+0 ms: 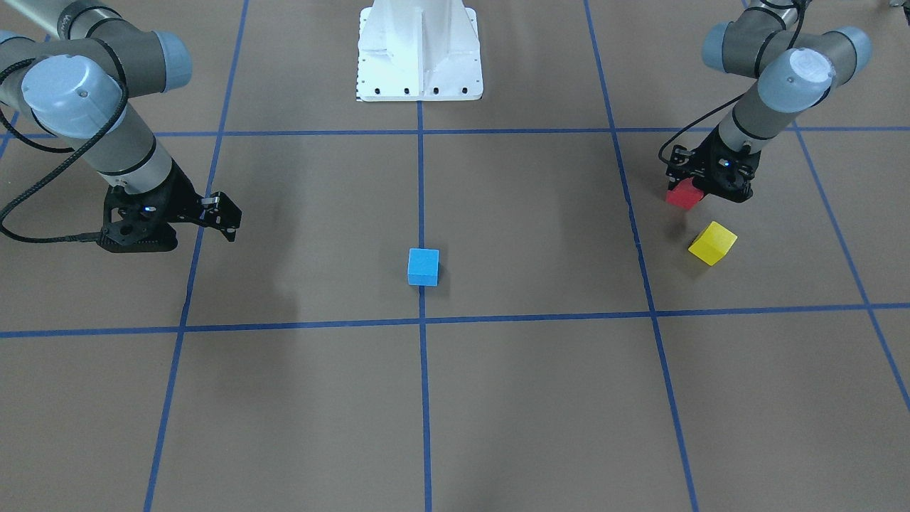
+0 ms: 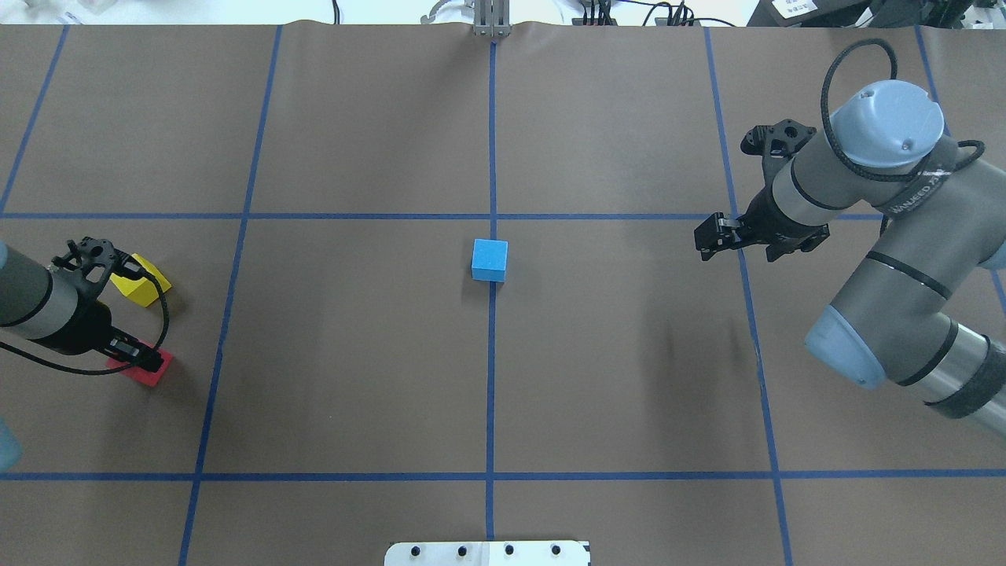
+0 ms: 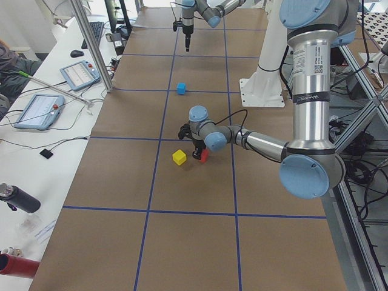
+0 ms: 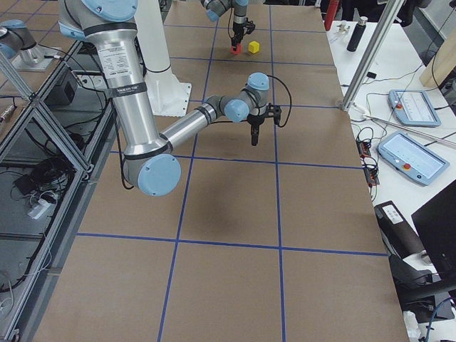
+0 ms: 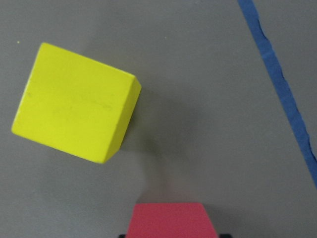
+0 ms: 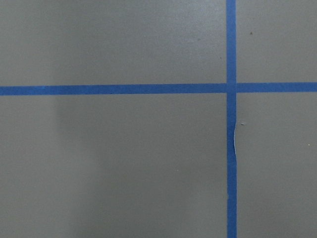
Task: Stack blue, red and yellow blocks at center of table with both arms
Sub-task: 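Grasp the red cube with the left gripper and carry it toward the blue cube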
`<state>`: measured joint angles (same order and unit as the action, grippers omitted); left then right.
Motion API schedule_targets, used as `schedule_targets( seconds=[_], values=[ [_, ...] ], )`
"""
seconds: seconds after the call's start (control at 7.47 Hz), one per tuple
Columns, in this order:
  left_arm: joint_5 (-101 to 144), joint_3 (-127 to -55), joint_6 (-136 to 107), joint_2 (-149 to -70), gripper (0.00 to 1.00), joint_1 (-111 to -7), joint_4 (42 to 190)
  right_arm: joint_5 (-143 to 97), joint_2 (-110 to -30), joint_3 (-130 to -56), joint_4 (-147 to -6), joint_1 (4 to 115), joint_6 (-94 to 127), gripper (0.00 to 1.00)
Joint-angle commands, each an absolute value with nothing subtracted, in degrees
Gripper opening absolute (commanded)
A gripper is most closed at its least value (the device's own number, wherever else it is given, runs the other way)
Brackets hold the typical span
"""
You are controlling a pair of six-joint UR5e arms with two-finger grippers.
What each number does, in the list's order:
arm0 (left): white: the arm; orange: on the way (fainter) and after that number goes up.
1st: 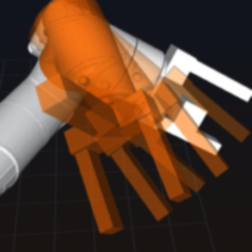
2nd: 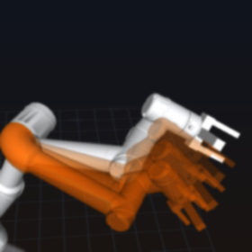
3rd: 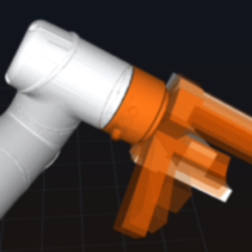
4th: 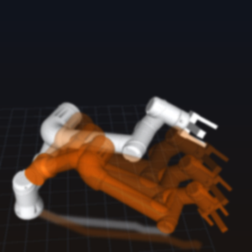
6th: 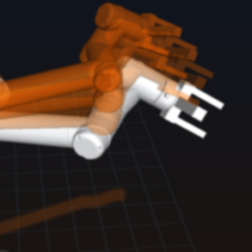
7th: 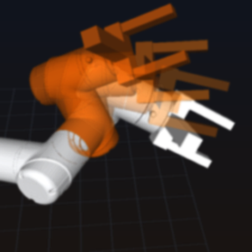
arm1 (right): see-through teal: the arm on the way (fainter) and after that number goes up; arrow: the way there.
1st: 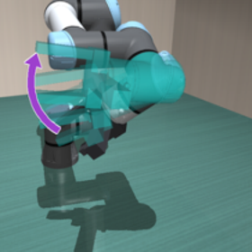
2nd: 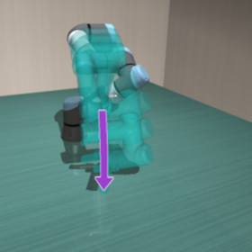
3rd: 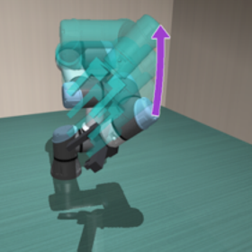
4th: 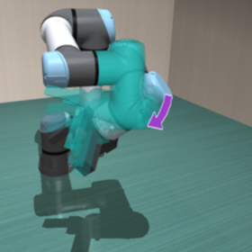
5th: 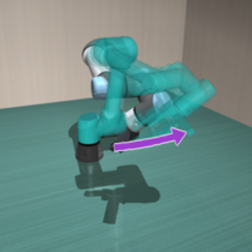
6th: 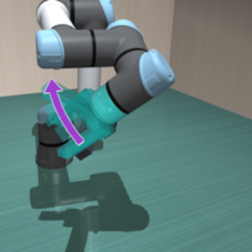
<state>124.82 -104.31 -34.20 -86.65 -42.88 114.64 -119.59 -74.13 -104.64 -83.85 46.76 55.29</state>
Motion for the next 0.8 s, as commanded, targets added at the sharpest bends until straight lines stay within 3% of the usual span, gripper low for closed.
schedule_targets(
  seconds=[0.0,0.4,0.67],
  values=[
    [132.01,-111.14,-42.84,-95.56,0.0,-43.94,97.75,-119.88,-75.23,-105.29,-83.85,47.63,54.24,1.0],
    [127.22,-108.22,-58.84,-121.22,0.0,-40.89,83.15,-124.25,-81.19,-104.94,-83.93,56.65,39.36,1.0],
    [119.04,-97.54,-62.81,-132.92,0.0,-36.84,83.23,-126.47,-84.88,-103.54,-84.11,63.08,28.79,1.0]
  ],
)
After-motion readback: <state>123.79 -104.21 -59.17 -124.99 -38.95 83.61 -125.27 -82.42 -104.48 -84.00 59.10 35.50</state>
